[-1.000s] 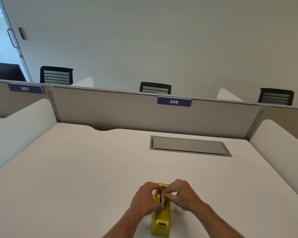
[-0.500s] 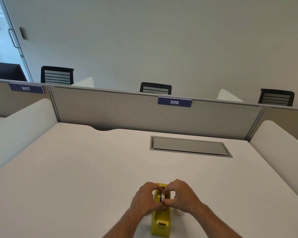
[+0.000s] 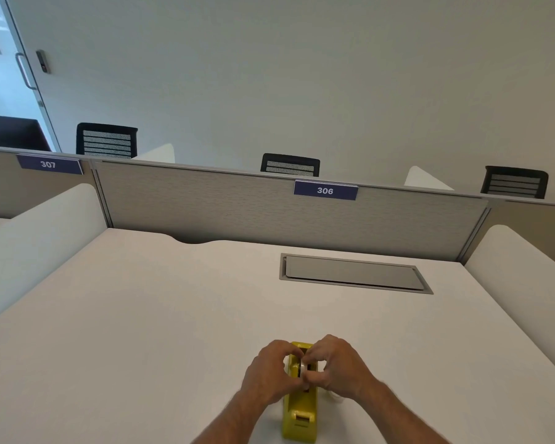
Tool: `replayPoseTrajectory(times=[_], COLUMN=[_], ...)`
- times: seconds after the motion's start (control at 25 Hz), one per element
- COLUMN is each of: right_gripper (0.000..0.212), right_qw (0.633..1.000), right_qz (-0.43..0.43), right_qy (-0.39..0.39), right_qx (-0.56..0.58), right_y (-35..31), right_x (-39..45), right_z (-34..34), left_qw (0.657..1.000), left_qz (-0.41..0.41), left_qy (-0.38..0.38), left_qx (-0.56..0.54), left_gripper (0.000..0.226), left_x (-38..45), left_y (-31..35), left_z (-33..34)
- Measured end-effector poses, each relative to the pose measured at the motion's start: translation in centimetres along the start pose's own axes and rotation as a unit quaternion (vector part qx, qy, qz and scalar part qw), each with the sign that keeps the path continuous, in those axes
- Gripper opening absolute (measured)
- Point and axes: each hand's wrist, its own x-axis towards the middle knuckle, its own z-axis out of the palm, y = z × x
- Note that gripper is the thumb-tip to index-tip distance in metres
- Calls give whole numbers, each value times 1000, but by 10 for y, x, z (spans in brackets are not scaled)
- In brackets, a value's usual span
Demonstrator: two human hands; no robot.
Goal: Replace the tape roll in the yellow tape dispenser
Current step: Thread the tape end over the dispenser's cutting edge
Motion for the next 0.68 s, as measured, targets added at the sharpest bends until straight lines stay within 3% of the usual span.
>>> replayPoseTrajectory(times=[0.68], right_gripper=[12], right_qw=[998], right_qz=[46], right_qy=[25], right_qx=[38], right_y=[2], right_x=[3], right_z=[3], left_qw=[1000], left_qz=[-4], left_qy=[7], left_qx=[5], left_gripper=[58], left_x=[-1], left_y=[0], left_z=[1])
